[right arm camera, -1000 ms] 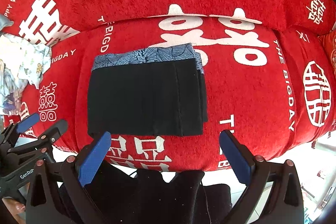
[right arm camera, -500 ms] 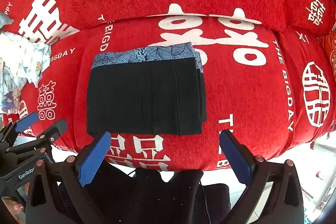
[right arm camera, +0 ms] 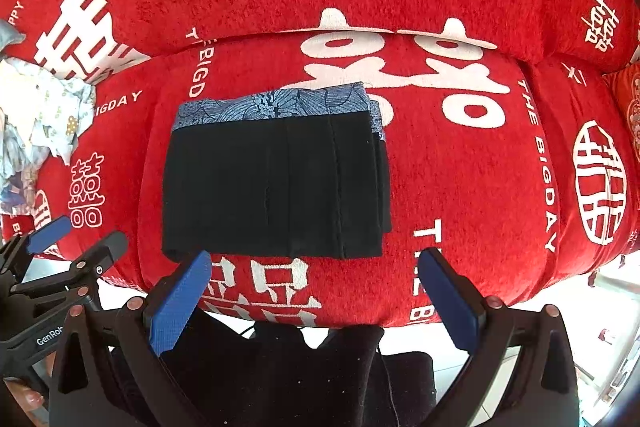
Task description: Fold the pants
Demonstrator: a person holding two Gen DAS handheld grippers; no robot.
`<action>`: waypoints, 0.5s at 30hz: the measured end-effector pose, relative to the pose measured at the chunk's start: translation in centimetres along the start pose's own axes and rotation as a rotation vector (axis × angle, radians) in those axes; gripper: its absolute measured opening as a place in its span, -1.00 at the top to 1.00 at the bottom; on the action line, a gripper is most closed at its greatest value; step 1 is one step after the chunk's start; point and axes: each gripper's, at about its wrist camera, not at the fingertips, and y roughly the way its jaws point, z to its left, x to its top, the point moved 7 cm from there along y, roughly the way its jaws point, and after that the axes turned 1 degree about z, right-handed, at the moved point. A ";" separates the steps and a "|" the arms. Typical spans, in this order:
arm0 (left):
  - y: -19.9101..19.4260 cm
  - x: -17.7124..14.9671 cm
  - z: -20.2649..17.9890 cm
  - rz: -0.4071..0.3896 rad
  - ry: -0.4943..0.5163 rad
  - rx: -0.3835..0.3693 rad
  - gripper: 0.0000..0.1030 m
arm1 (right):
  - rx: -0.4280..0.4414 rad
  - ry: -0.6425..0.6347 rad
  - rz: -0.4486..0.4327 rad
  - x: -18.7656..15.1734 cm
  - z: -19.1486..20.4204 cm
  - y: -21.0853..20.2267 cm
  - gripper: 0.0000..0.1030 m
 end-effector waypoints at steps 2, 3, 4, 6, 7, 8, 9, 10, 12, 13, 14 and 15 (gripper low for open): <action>0.0 0.0 0.0 0.000 -0.001 0.000 -0.79 | 0.000 0.000 0.000 -0.1 0.0 0.0 -0.99; 0.0 0.0 0.1 0.000 0.000 0.000 -0.79 | 0.000 -0.002 0.000 0.0 0.0 0.0 -0.99; 0.0 0.0 0.1 0.001 -0.001 0.000 -0.79 | 0.000 -0.004 0.001 0.0 0.1 0.0 -0.99; 0.0 -0.1 0.1 0.001 -0.002 -0.001 -0.79 | -0.001 -0.008 0.002 0.0 0.1 0.0 -0.99; 0.0 0.0 0.1 0.001 0.000 0.000 -0.79 | -0.001 -0.011 0.003 0.1 0.2 0.1 -0.99; 0.0 -0.1 0.2 0.001 -0.001 0.000 -0.79 | -0.001 -0.012 0.003 0.1 0.2 0.1 -0.99; 0.0 0.0 0.2 0.000 0.000 0.001 -0.79 | -0.001 -0.014 0.003 0.1 0.2 0.1 -0.99; 0.0 0.0 0.2 0.000 0.000 0.001 -0.79 | -0.001 -0.016 0.004 0.1 0.3 0.1 -0.99; 0.0 0.0 0.2 0.000 0.001 0.001 -0.79 | -0.002 -0.019 0.005 0.1 0.3 0.2 -0.99; 0.0 0.0 0.1 -0.001 0.001 0.001 -0.79 | -0.003 -0.020 0.005 0.1 0.4 0.2 -0.99; 0.0 0.0 0.1 -0.001 0.001 0.001 -0.79 | -0.003 -0.021 0.005 0.1 0.4 0.2 -0.99; 0.0 0.0 0.1 0.000 0.002 0.000 -0.79 | -0.004 -0.022 0.005 0.1 0.4 0.2 -0.99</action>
